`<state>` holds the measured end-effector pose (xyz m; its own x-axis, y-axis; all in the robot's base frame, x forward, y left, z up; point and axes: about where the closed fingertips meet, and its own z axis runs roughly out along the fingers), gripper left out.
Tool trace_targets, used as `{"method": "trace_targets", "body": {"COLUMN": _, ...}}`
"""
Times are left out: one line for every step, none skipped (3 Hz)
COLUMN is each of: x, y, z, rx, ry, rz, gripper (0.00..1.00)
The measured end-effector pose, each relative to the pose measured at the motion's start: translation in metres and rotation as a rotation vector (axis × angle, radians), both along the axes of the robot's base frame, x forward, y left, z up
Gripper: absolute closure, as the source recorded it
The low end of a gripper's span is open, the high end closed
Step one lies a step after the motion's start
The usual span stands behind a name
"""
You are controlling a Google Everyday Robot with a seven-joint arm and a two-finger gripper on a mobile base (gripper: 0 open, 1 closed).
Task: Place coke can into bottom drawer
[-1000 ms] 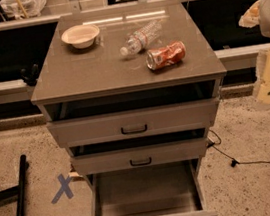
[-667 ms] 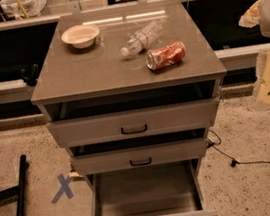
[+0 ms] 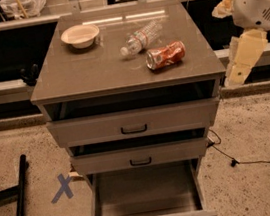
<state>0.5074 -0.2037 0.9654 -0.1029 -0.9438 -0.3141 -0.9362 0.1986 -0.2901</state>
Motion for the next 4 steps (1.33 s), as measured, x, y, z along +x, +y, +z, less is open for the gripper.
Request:
{"method": "trace_targets", "body": {"x": 0.053, "y": 0.016, "z": -0.006, "rx": 0.038, "ry": -0.015, "rz": 0.095, "gripper": 0.0}}
{"method": "trace_targets", "body": {"x": 0.104, "y": 0.041, "z": -0.017, "rx": 0.045, "ry": -0.003, "rz": 0.168, "gripper": 0.0}}
{"method": "trace_targets", "body": {"x": 0.141, "y": 0.066, "z": -0.029, "rx": 0.023, "ry": -0.01, "rz": 0.191, "gripper": 0.0}}
{"method": "trace_targets", "body": {"x": 0.174, "y": 0.087, "z": -0.056, "rx": -0.026, "ry": -0.008, "rz": 0.175, "gripper": 0.0}}
